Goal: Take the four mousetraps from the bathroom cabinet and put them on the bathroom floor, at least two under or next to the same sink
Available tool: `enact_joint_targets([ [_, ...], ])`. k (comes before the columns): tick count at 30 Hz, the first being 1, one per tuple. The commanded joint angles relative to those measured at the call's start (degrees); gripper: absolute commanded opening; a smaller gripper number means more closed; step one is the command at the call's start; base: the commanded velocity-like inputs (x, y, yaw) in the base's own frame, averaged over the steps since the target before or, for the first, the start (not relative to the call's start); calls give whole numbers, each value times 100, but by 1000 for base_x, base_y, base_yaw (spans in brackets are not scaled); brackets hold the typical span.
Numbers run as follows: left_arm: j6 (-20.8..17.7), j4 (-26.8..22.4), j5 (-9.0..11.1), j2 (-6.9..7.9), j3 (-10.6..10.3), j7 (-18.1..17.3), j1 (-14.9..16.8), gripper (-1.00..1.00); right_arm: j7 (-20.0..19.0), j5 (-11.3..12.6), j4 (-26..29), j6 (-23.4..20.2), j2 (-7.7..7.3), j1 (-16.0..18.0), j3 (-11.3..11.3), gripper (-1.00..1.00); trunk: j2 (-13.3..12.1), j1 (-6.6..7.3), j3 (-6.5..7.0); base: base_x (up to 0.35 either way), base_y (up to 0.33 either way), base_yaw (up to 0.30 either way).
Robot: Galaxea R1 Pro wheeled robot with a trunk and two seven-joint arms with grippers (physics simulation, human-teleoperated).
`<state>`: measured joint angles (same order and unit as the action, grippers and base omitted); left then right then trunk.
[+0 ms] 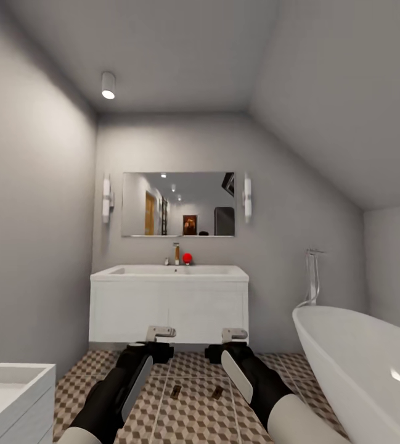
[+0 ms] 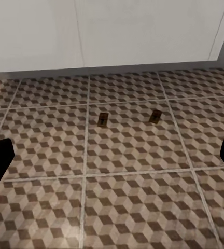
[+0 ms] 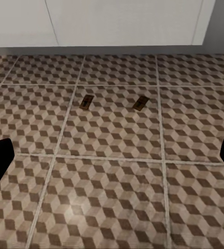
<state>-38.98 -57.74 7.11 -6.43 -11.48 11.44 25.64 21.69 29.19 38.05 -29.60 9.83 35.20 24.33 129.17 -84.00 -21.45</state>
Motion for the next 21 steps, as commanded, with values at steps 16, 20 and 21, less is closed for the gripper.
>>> enact_joint_targets([
  [16, 440, 387, 57, 2, 17, 18, -23, 100, -6, 69, -29, -11, -4, -77, 22, 100, -638, 353, 279, 0, 0, 0],
  [20, 508, 504, 64, 2, 23, 14, -24, 100, -11, 69, -31, -11, -6, -84, 21, 100, -798, 441, 351, 0, 0, 0],
  [21, 523, 539, 65, 2, 25, 12, -24, 100, -12, 67, -32, -11, -6, -86, 21, 100, -839, 463, 369, 0, 0, 0],
])
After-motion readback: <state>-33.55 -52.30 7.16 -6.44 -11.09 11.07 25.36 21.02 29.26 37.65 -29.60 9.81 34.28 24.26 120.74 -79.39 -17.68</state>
